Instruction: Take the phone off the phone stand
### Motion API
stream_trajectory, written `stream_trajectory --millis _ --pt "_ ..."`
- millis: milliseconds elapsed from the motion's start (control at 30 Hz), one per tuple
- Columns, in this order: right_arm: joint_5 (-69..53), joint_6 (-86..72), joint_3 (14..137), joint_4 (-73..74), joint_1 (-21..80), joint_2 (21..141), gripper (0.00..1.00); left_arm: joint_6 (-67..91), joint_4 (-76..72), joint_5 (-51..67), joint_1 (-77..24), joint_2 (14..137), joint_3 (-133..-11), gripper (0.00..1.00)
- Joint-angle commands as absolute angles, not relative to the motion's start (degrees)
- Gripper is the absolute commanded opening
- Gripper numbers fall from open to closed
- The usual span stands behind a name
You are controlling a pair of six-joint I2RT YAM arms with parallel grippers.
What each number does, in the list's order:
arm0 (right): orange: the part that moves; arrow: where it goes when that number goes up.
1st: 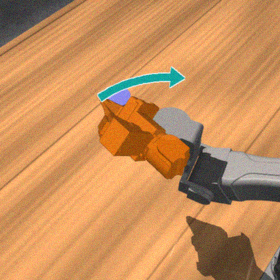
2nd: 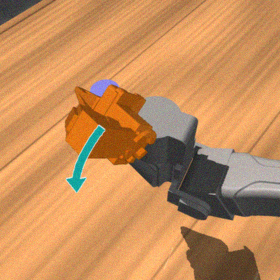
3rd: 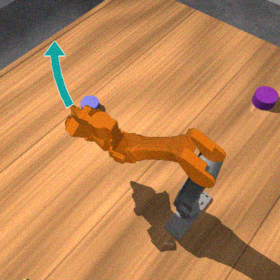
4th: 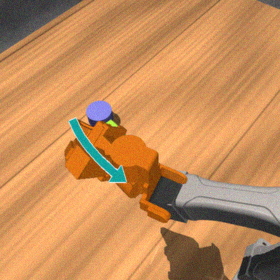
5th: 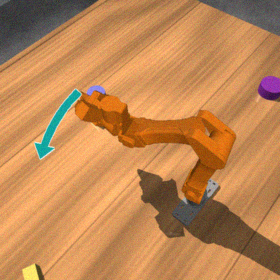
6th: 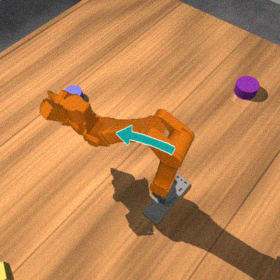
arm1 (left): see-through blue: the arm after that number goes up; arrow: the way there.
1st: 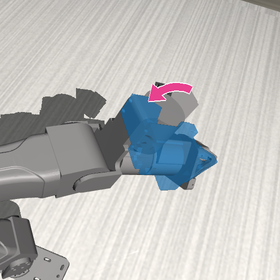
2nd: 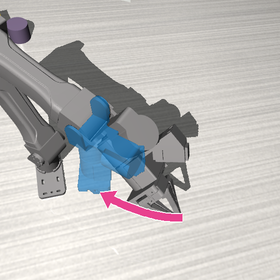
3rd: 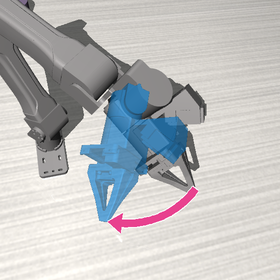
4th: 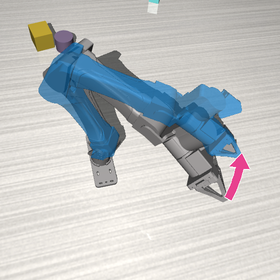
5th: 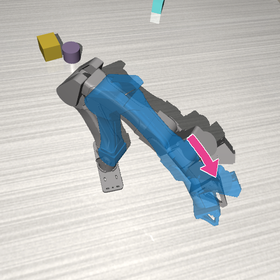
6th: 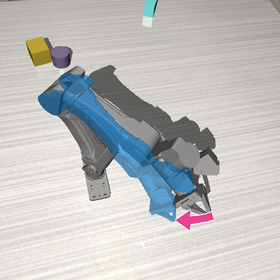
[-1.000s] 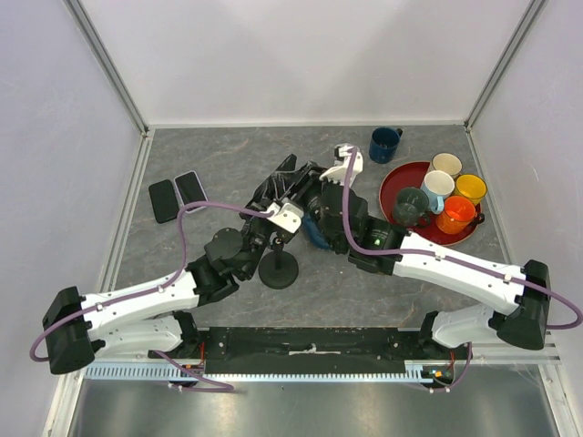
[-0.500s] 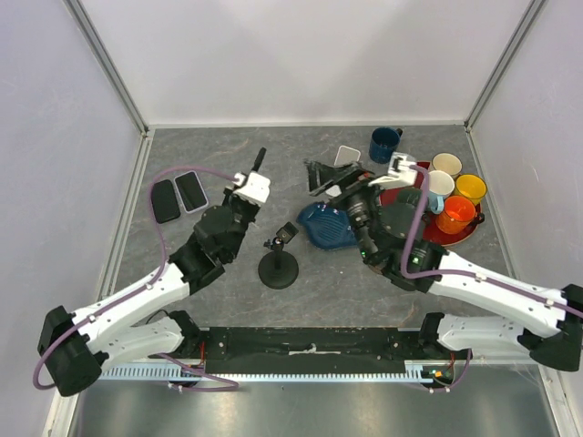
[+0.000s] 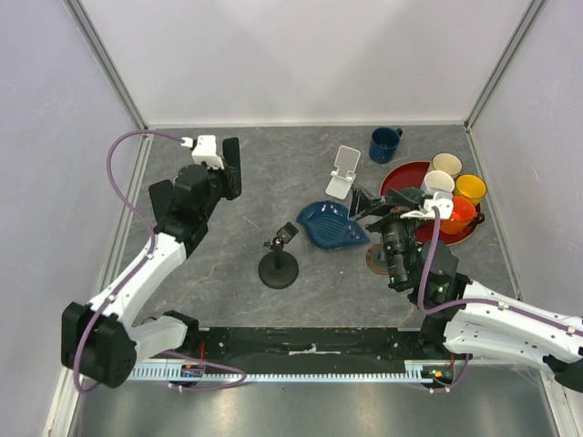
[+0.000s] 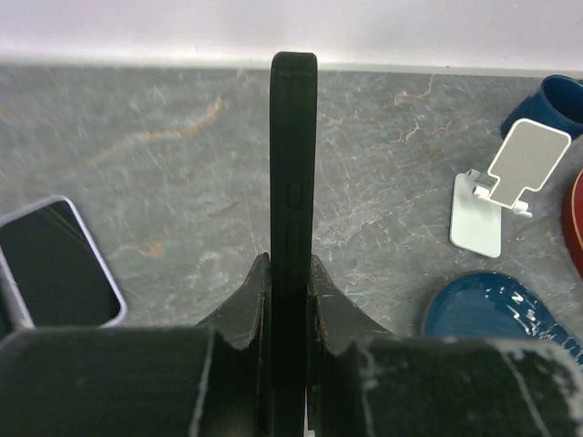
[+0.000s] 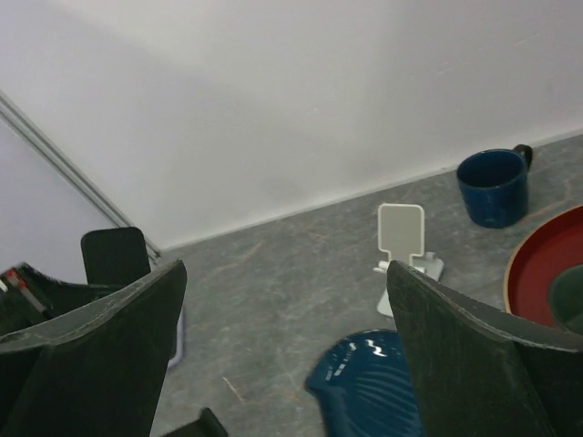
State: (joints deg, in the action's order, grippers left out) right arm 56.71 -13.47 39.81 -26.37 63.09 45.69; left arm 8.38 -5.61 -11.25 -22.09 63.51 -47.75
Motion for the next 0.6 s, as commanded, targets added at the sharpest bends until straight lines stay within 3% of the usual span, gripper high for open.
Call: stream_trajectory --millis 0,233,567 --pt "57.7 -2.9 35.0 -34.2 62.8 42.0 0.98 26.8 -8.7 1.3 -13.4 69.3 -51.2 0.02" --pt "55.9 3.4 29.9 -41.8 62.2 41.1 0.98 43.7 -17.7 9.4 -3.1 81.4 -51.2 0.02" --pt "54.1 5.4 27.4 -44.3 60.9 42.3 0.98 44.6 -17.0 8.4 1.8 101.3 -64.0 0.02"
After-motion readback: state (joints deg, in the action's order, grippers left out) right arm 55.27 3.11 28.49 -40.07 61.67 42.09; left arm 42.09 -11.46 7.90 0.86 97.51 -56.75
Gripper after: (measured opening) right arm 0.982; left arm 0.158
